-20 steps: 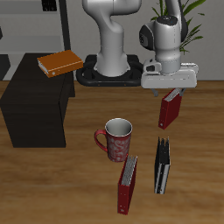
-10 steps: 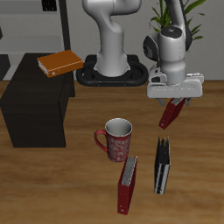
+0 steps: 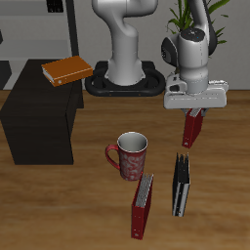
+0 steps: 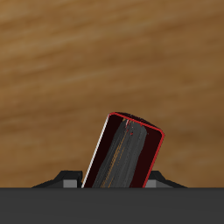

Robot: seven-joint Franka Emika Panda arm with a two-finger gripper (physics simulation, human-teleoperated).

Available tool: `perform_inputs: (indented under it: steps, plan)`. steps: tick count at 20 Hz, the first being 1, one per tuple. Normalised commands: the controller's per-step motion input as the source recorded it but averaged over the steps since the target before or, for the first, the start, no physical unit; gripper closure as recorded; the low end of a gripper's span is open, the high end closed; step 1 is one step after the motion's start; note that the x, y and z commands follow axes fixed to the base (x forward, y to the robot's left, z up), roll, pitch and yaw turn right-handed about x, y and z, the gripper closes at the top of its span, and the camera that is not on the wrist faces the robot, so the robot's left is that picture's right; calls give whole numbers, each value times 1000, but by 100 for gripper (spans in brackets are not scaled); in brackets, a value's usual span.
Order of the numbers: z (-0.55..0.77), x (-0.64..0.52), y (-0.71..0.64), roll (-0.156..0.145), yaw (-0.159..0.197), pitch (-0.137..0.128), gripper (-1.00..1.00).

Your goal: Place the orange book flat on top of the shelf and place the left red book flat on top of the shelf

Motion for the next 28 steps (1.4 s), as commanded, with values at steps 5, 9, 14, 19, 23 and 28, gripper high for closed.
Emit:
perform_inputs:
  steps: [5, 9, 14, 19, 23, 28]
  plan:
    - [209, -5, -236, -24, 57, -14, 100]
    - [297, -84, -263, -41, 77, -39, 100]
    - [444, -141, -393, -85, 81, -53, 100]
    - [635, -451, -356, -166, 201, -66, 100]
    - [657, -294, -327, -117, 116, -126, 100]
    - [538, -44, -529, -124, 89, -64, 100]
